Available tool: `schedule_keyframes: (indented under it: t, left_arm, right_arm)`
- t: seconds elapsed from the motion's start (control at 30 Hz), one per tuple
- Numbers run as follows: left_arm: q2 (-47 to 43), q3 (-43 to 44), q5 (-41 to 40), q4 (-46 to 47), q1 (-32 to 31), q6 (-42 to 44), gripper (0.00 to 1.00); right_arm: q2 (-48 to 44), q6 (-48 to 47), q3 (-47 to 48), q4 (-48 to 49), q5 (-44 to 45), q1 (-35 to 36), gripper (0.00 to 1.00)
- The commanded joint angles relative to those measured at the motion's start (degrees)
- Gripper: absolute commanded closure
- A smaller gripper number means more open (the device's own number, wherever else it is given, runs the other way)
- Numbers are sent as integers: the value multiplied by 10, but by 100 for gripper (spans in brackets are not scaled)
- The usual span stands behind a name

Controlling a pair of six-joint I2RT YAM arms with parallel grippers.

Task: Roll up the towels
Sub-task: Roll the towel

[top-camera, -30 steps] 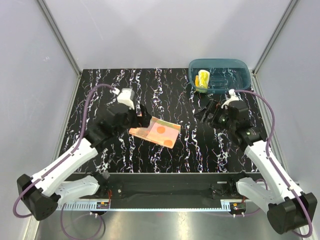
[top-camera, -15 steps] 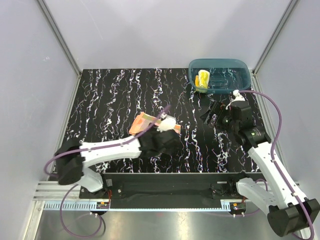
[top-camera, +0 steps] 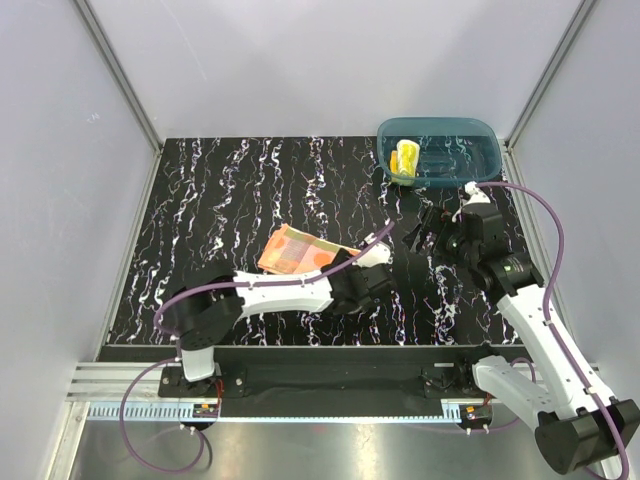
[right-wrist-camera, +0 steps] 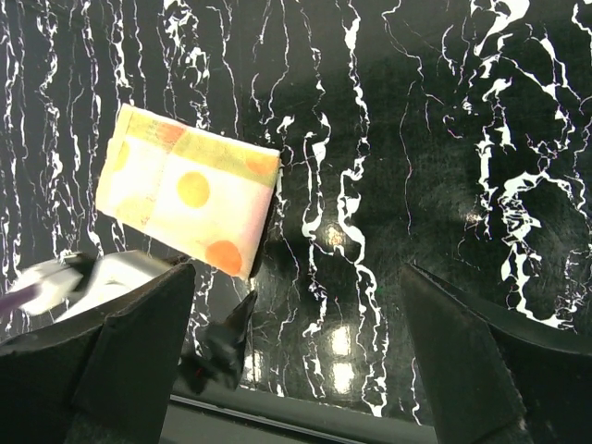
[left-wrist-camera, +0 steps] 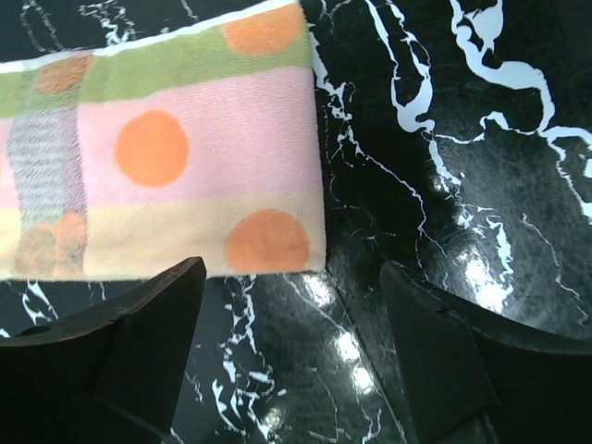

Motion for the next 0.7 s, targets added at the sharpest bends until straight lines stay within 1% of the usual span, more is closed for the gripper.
schedule_keyframes:
  t: [0.0,0.03,0.1,0.33,0.37,0.47,0.5,0.6,0.67]
  left_arm:
    - [25,22,-1,34,1,29,21]
    - [28,22,3,38,2,30,24]
    - [37,16,12,44,5,30,25]
    - [57,-15,32,78,13,32,36]
    - [57,-15,32,78,14,30,41]
    - [49,-35,31,85,16,24,47]
    - [47,-42,30,92,17,23,52]
    - [35,-81,35,115,20,10,60]
    - [27,-108,37,125,21,1,61]
  right_arm:
    - [2,-13,25,-2,10,-1,2]
    - [4,-14,24,-3,11,-1,2]
    - [4,-13,24,0,10,-1,2]
    - [17,-15,29,1,6,-1,2]
    - [21,-15,30,2,5,-1,2]
    - [30,-11,34,3,4,0,1]
    - [34,-9,35,4,-2,-1,1]
    - [53,1,37,9,-30,0,1]
    - [70,9,40,18,-46,0,1]
